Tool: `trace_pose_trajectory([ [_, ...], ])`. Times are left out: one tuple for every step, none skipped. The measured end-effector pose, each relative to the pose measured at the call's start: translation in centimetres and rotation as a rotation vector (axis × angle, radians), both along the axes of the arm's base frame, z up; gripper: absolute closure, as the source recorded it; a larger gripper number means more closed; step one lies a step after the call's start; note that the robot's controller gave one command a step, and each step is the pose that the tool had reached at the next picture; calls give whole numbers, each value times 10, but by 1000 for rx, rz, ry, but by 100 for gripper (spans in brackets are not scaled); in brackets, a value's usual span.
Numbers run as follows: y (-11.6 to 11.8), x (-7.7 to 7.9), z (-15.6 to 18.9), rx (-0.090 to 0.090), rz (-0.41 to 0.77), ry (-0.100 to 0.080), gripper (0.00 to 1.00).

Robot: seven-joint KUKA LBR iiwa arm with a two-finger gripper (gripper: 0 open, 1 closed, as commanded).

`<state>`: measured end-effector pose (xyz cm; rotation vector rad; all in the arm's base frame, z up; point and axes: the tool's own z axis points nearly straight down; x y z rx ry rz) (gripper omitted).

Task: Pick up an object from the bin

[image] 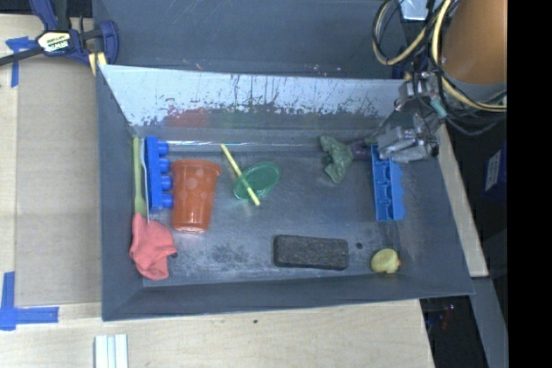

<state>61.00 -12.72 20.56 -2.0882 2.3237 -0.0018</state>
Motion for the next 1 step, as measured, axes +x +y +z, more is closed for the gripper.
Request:
trace_pose_trajectory([
  [0, 0, 29, 2, -1, 2, 100],
])
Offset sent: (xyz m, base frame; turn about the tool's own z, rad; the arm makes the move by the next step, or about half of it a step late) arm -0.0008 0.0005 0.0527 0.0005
